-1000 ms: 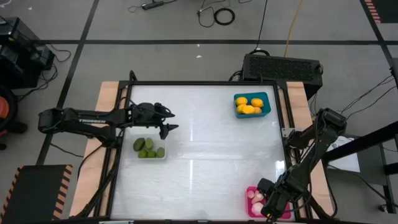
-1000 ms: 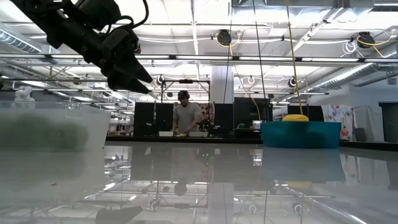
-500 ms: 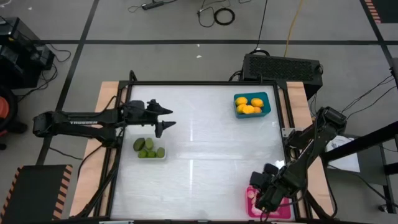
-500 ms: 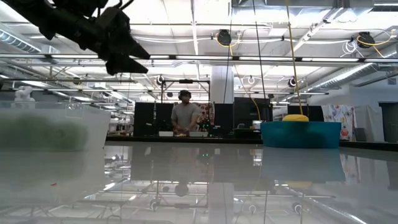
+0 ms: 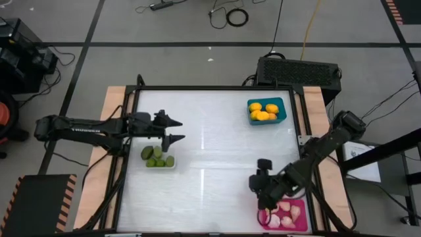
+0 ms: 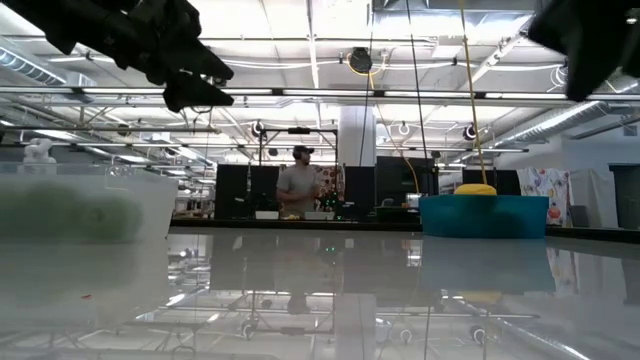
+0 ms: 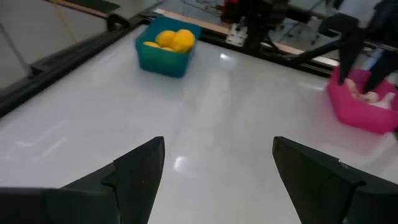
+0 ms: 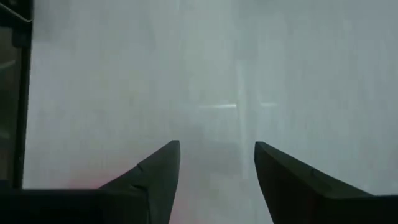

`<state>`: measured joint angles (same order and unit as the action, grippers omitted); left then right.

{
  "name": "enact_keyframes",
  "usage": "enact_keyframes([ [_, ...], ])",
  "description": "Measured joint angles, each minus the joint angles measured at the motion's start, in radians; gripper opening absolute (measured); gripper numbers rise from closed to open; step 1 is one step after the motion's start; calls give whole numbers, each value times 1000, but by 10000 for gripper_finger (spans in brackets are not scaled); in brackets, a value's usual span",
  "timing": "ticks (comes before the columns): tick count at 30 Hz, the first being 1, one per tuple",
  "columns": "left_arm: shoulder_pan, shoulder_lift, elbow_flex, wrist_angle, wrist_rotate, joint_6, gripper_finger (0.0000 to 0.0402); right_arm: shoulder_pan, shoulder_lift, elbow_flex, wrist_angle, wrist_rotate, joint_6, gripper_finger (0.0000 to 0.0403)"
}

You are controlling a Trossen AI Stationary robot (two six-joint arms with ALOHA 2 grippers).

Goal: Sort produce into baskets
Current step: Return to Home Position

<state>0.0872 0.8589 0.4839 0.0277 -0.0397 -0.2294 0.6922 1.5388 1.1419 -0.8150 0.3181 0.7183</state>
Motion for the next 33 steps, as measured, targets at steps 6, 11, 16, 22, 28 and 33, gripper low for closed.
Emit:
enact_keyframes([
  [6,-44,0,-1,-7,-71,34,306,-143,-97,-179,226,-85,-228,188],
  [11,-80,0,-2,-17,-87,68,306,-241,-263,-374,360,-156,-237,173],
  [16,-97,-28,-120,113,-157,72,302,-272,-462,-514,544,-93,-269,160],
  [22,-93,-67,-320,523,-170,54,280,-272,-667,-666,822,73,-391,143],
  [28,-93,-76,-380,671,-162,56,258,-302,-804,-885,1197,72,-497,106],
  [33,-78,-79,-380,676,-120,59,236,-385,-862,-1043,1445,8,-500,50],
])
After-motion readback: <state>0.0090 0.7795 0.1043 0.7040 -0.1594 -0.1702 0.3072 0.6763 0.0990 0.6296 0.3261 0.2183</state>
